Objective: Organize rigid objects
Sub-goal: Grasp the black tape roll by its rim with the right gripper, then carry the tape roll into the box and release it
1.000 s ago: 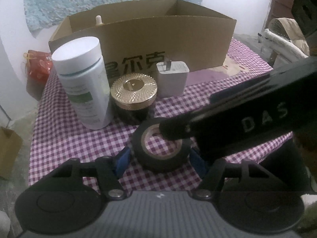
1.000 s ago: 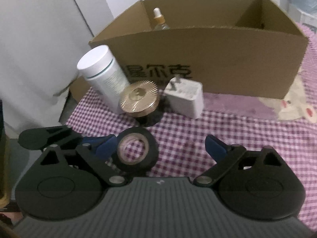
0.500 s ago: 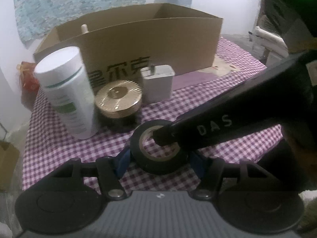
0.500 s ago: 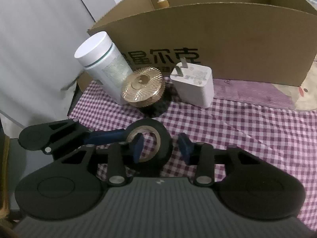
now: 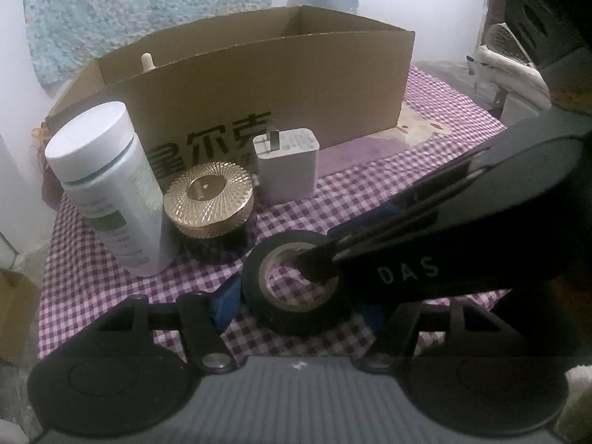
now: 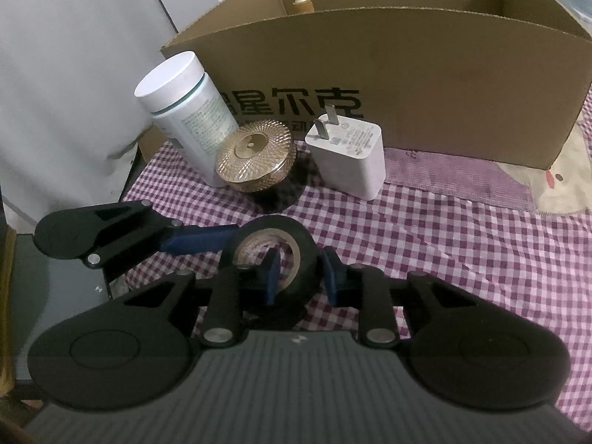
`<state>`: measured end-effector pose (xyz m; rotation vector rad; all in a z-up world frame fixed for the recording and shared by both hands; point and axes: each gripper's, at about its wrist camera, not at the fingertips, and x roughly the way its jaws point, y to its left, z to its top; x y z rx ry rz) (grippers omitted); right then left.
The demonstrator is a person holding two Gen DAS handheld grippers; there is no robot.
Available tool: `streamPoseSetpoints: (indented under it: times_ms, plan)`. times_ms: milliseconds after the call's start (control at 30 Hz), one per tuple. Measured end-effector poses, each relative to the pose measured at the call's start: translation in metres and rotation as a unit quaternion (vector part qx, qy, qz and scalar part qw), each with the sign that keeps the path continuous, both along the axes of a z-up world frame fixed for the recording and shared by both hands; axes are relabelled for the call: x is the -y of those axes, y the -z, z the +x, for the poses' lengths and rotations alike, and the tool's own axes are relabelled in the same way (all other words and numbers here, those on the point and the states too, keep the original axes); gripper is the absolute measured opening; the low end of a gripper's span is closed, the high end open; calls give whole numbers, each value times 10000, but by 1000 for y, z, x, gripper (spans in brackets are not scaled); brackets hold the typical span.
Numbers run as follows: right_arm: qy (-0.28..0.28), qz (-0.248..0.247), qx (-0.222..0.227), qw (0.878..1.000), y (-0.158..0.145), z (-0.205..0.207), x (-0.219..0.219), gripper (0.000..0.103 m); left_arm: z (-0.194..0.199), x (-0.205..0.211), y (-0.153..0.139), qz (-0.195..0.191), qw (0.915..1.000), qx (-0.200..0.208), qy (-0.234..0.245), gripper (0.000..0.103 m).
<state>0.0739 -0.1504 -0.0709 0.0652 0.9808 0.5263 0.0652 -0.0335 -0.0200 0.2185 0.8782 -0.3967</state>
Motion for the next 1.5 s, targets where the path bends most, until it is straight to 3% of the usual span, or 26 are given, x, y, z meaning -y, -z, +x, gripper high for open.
streamPoseSetpoints:
  times_ms: [267,500,800,1067,1167,1233,1500]
  plan:
    - [114,147,-81,9998,-1,-3,11,22,-7,11,-4,90,9999,96,2,67]
    - [114,243,196,9994,-22,-19,22,22,-25,24,-28,195,9983,536,112,67]
    - [61,318,1138,9930,-92,-32,36,25,-24,34,-96,291,9894,1381,337,67]
    - [-196,440,1635,9854,-161,21,51,26,32,44,-149,571,9785,1888,599,67]
    - [-232,491,1424,9883,-175,66,55,26,76,48,-155,627,9825,1624,665,67]
    - [-226,501,1179,9915,-177,99,56,26,116,47,-160,621,9884,1217,655,67]
    - [35,599,-66,9982,-132,242,48,27,246,55,-130,971,9942,-15,453,67]
